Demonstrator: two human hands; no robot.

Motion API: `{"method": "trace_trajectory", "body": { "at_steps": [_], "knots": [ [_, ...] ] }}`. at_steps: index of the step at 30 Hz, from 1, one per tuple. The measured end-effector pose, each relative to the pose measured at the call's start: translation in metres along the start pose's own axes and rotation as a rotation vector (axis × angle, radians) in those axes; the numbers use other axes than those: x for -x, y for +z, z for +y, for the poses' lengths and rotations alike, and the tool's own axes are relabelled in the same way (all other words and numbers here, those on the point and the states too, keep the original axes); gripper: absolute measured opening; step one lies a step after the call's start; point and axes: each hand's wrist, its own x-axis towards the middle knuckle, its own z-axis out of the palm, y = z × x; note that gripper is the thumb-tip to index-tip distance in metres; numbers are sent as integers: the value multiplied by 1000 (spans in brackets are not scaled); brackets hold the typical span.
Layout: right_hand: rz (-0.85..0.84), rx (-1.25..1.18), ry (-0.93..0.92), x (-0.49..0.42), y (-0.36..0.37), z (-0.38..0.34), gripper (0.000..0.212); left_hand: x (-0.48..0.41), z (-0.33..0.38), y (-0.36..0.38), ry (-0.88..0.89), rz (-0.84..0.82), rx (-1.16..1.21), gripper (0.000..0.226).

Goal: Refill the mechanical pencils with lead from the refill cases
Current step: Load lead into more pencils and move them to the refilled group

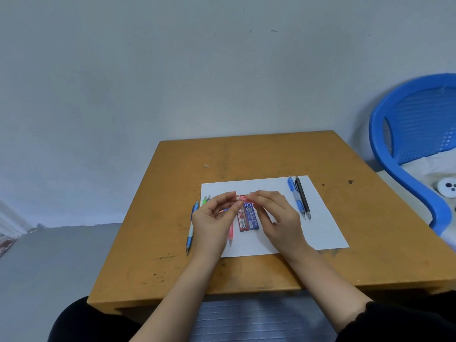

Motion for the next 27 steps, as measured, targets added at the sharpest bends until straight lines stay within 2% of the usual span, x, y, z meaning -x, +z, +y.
{"method": "trace_trajectory", "body": {
  "at_steps": [4, 9, 12, 15, 18, 22, 27],
  "knots": [
    [17, -21, -9, 0, 0, -2, 40, 0, 1, 7, -19, -41, -5, 24],
    [39, -47, -17, 0, 0, -3, 27, 2, 1, 11, -3, 3, 30, 14],
    [32, -78, 2, 0, 0, -5, 28, 5, 7, 12, 0, 45, 90, 12],
    [34, -90, 90, -1, -2, -6, 32, 3, 16, 9, -13, 80, 143, 9],
    [57, -56, 185, -3, -3, -3, 27, -1, 25, 6, -2, 130, 167, 6],
    [62, 20, 321, -6, -4, 2, 25, -5, 34, 4, 48, 198, 194, 22],
    [-110, 152, 546, -7, 1, 15, 34, -11, 31, -3, 127, 237, 92, 14]
  ]
}}
